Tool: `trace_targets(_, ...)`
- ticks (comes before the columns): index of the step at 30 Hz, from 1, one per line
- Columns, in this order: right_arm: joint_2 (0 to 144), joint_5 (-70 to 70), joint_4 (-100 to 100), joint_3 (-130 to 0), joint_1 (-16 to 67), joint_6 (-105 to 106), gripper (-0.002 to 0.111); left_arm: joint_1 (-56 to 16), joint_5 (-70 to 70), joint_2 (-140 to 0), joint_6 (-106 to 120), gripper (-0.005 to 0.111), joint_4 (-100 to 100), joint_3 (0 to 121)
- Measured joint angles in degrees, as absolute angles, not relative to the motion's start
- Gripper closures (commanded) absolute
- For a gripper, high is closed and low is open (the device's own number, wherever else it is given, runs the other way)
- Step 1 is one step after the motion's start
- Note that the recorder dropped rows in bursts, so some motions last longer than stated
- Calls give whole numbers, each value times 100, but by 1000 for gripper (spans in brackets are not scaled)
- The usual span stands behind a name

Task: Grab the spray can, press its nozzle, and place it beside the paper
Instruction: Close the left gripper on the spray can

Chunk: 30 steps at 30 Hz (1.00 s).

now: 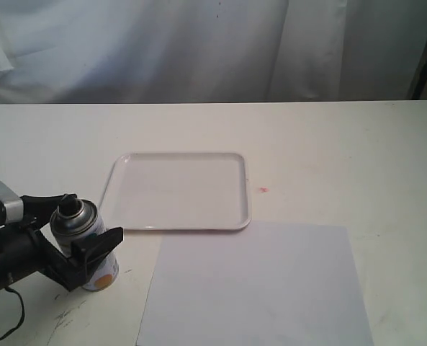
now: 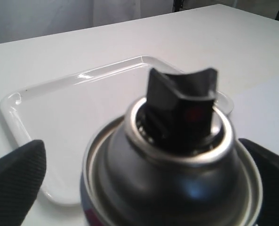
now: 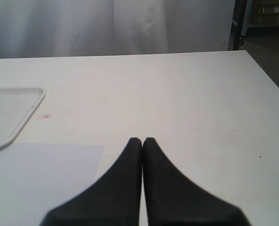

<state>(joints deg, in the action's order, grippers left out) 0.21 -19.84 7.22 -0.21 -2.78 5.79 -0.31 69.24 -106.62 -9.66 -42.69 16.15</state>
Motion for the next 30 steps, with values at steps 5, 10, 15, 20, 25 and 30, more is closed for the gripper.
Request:
trace_targets(5, 21, -1984, 722, -21, -278, 579, 108, -31, 6924, -10662, -987, 2, -4384, 1615)
trace_targets(10, 21, -1984, 722, -21, -278, 579, 108, -31, 6877, -10662, -987, 2, -4408, 1615)
trace_targets(15, 21, -1984, 722, -21, -278, 579, 108, -31, 6862, -10745, -987, 2, -4408, 1617)
trace_targets(20, 21, -1984, 722, -21, -278, 579, 108, -31, 6862, -11122, -987, 2, -4408, 1617)
trace_targets(25, 21, -1984, 722, -21, -278, 579, 108, -31, 6886, -11378, -987, 2, -4408, 1617)
trace_targets(30, 21, -1984, 722, -21, -278, 579, 108, -31, 6896, -11401, -925, 2, -4369, 1627)
